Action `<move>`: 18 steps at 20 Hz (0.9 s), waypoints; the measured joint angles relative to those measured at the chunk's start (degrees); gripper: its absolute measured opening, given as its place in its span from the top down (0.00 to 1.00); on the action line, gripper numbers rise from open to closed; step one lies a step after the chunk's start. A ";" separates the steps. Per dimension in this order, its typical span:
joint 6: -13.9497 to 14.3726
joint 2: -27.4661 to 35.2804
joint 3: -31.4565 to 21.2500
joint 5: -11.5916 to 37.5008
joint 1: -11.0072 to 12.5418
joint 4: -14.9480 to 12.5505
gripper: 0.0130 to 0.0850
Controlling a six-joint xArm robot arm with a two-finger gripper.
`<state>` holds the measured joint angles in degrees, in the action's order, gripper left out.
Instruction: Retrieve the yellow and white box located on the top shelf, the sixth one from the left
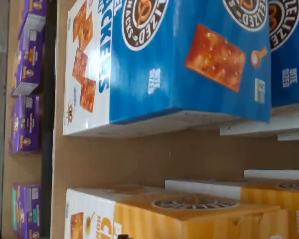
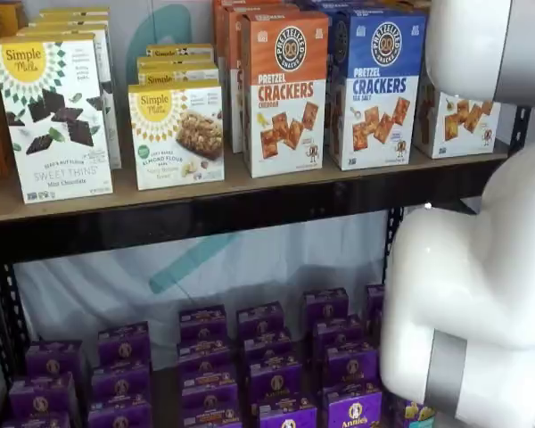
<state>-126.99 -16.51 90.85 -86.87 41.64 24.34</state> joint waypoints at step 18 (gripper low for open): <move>1.90 6.73 6.78 -4.57 -3.29 -8.36 0.00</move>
<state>-125.09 -9.78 97.63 -91.44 38.35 15.98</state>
